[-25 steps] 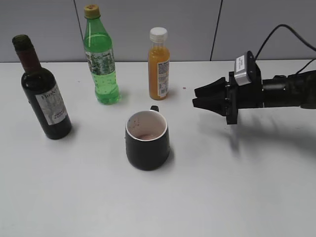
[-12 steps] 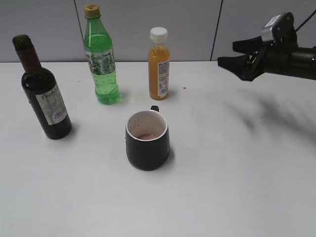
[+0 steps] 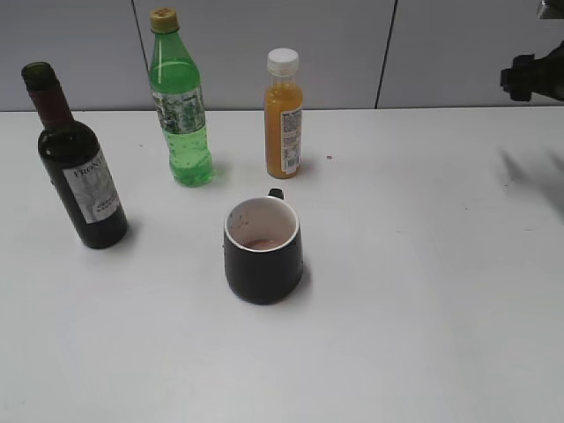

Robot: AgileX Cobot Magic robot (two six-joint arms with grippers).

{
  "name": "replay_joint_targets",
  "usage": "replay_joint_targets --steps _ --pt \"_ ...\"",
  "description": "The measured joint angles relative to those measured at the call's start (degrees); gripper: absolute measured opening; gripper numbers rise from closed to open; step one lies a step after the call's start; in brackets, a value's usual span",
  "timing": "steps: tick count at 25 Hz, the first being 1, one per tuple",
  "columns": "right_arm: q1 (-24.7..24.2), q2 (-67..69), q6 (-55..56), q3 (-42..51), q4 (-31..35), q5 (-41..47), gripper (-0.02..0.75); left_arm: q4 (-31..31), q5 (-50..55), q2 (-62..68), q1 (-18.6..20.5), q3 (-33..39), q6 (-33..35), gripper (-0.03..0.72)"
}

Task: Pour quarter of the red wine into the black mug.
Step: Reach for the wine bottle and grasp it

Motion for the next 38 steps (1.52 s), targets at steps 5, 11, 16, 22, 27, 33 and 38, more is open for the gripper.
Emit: replay_joint_targets --steps 5,11,16,22,27,33,38 --pt "-0.1 -1.8 -18.2 -5.3 20.4 20.9 0.605 0.0 0.0 0.0 0.0 0.0 0.0 0.589" --pt "-0.7 -1.9 -42.4 -15.5 45.4 47.6 0.598 0.0 0.0 0.0 0.0 0.0 0.0 0.589" --pt "-0.7 -2.1 -43.8 -21.8 45.5 66.5 0.596 0.1 0.0 0.0 0.0 0.0 0.0 0.589" --pt "-0.7 -8.7 -44.0 -19.8 45.7 71.4 0.596 0.0 0.0 0.0 0.0 0.0 0.0 0.589" --pt "-0.7 -20.6 -44.3 -9.0 44.7 71.4 0.595 0.0 0.0 0.0 0.0 0.0 0.0 0.589" --pt "-0.7 -36.7 -46.2 7.8 44.6 69.0 0.595 0.0 0.0 0.0 0.0 0.0 0.0 0.589" --pt "-0.7 -50.6 -47.2 22.8 44.6 65.4 0.595 0.0 0.0 0.0 0.0 0.0 0.0 0.589"
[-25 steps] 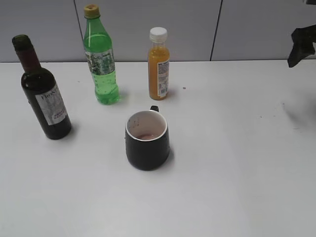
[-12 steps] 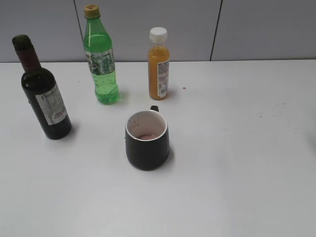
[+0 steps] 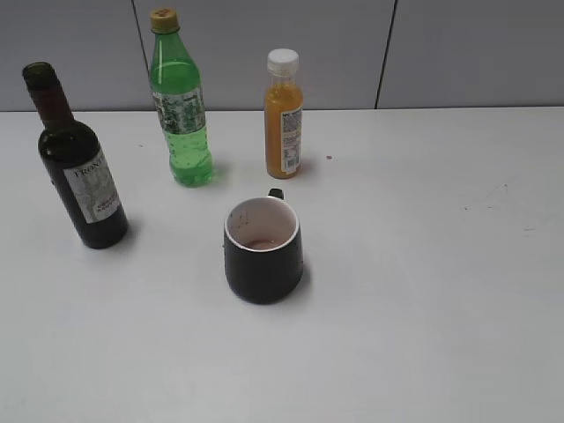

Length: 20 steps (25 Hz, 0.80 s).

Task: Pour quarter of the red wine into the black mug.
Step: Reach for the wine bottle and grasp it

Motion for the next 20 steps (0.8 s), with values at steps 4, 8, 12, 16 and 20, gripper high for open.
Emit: replay_joint_targets --steps 4,8,12,16,20 --pt "0.0 -9.8 -0.7 9.2 0.0 -4.1 0.595 0.0 0.0 0.0 0.0 0.0 0.0 0.589" --pt "0.0 -19.6 -1.1 16.9 0.0 -7.5 0.595 0.0 0.0 0.0 0.0 0.0 0.0 0.589" --pt "0.0 -29.4 -1.1 23.0 0.0 -7.9 0.594 0.0 0.0 0.0 0.0 0.0 0.0 0.589" --pt "0.0 -38.2 -1.2 27.5 0.0 -7.6 0.594 0.0 0.0 0.0 0.0 0.0 0.0 0.589" --pt "0.0 -47.3 -1.3 28.0 0.0 -7.5 0.594 0.0 0.0 0.0 0.0 0.0 0.0 0.589"
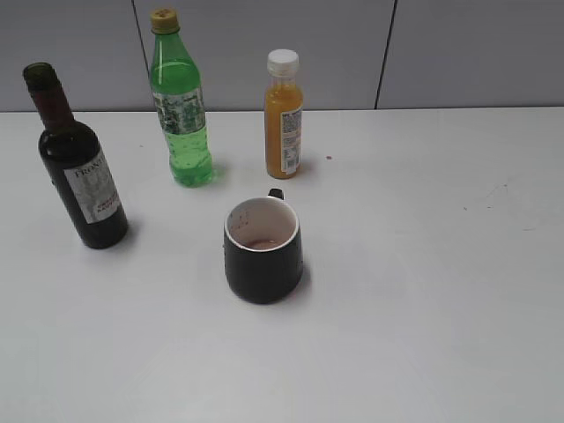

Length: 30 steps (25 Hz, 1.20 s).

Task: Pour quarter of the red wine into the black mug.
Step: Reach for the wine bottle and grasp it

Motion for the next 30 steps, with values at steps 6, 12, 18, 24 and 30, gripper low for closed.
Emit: replay_joint_targets --steps 6,12,18,24,30 --pt "0.0 -11.6 0.0 0.0 0.0 0.0 0.594 0.0 0.0 0.0 0.0 0.0 0.0 0.589" --pt "0.2 -17.9 0.0 0.0 0.0 0.1 0.594 0.0 0.0 0.0 0.0 0.0 0.0 0.589" --pt "3.6 -17.9 0.1 0.2 -0.1 0.1 0.594 0.0 0.0 0.0 0.0 0.0 0.0 0.589" --pt "5.9 -17.9 4.9 0.2 -3.7 0.1 0.594 0.0 0.0 0.0 0.0 0.0 0.0 0.589" --pt "6.1 -17.9 9.4 0.2 -5.1 0.0 0.594 0.0 0.0 0.0 0.0 0.0 0.0 0.589"
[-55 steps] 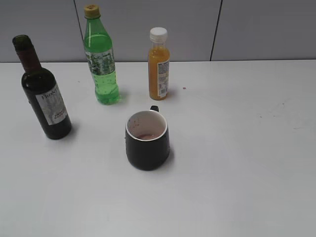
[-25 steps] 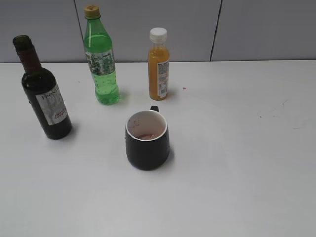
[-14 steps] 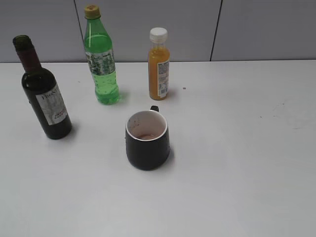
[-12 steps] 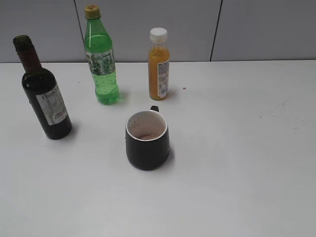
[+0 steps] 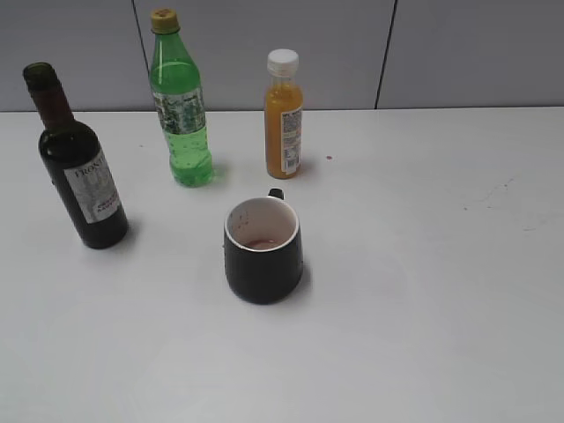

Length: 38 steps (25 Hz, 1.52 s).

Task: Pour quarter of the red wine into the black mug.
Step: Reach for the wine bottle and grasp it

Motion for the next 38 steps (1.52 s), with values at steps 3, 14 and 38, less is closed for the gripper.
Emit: replay_joint_targets --steps 3,14,38 --pt "0.0 0.0 0.2 0.0 -0.4 0.0 0.594 0.0 0.0 0.0 0.0 0.0 0.0 0.589" --pt "0.0 0.0 0.4 0.0 -0.5 0.0 0.594 0.0 0.0 0.0 0.0 0.0 0.0 0.589" --pt "0.0 0.0 0.4 0.0 -0.9 -0.1 0.591 -6.4 -20.1 7.8 0.0 -2.2 4.6 0.630"
